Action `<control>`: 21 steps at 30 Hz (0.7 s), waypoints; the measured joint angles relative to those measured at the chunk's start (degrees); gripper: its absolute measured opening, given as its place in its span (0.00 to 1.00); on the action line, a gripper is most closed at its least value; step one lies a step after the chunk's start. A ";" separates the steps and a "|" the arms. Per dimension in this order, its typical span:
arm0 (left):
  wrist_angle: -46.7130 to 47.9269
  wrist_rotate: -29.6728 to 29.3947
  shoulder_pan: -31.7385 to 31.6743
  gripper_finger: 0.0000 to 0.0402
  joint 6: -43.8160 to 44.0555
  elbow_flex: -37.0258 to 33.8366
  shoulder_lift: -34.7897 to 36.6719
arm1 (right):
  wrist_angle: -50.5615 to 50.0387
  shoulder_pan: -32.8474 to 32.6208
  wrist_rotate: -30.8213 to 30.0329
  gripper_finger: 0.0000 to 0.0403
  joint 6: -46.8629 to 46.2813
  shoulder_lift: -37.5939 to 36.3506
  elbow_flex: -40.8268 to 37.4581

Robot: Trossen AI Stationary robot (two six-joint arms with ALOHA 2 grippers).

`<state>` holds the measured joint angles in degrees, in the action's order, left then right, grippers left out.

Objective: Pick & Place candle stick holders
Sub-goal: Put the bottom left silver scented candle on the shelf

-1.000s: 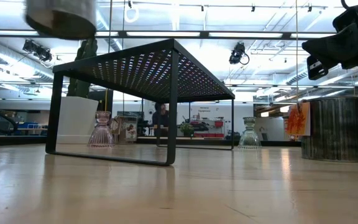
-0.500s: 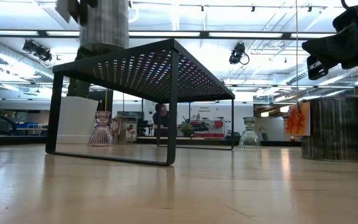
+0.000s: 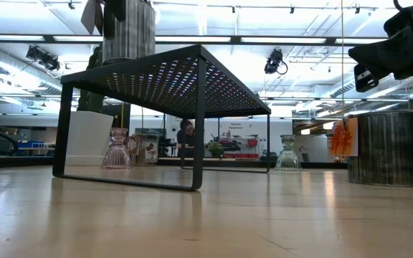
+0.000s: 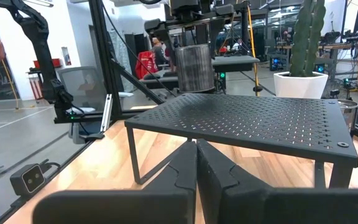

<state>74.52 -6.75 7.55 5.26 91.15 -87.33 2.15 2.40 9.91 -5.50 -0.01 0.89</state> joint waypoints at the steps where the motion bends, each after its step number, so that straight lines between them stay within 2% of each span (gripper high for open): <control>1: 0.00 -0.01 0.01 0.94 0.02 -0.02 0.00 | 0.00 0.00 0.00 0.03 0.01 0.00 0.00; 10: -1.18 0.23 0.07 0.94 1.79 -5.05 0.05 | 0.00 0.00 0.00 0.03 0.01 0.00 0.00; 21: -5.00 1.23 0.07 0.94 1.84 -5.45 -0.03 | 0.00 0.00 0.00 0.03 0.01 0.00 0.00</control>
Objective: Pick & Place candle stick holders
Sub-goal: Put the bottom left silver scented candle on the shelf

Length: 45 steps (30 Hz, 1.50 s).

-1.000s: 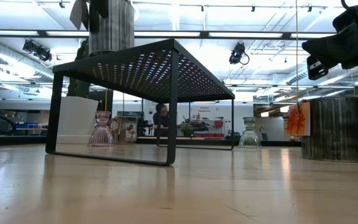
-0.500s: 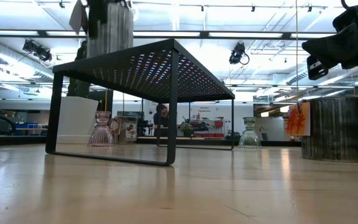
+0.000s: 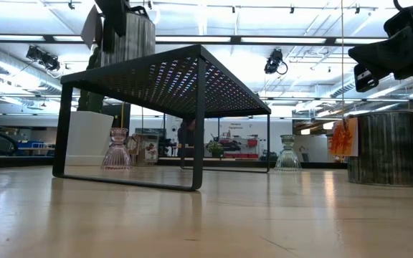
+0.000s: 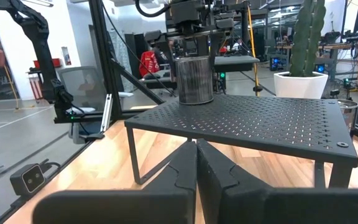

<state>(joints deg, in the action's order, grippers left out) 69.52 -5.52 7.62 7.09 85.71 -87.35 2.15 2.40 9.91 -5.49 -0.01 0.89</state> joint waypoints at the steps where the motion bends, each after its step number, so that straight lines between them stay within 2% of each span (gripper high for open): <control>1: -0.55 0.74 0.00 0.94 -0.04 -0.02 -0.02 | -0.02 0.01 0.00 0.03 -0.01 0.00 0.00; 34: -2.06 0.68 0.98 0.94 -1.89 -0.02 -0.06 | -0.01 0.00 0.00 0.03 -0.01 0.00 0.00; 45: -2.19 0.86 0.98 0.98 -2.25 0.03 -0.02 | 0.00 0.01 0.00 0.03 -0.01 0.00 -0.01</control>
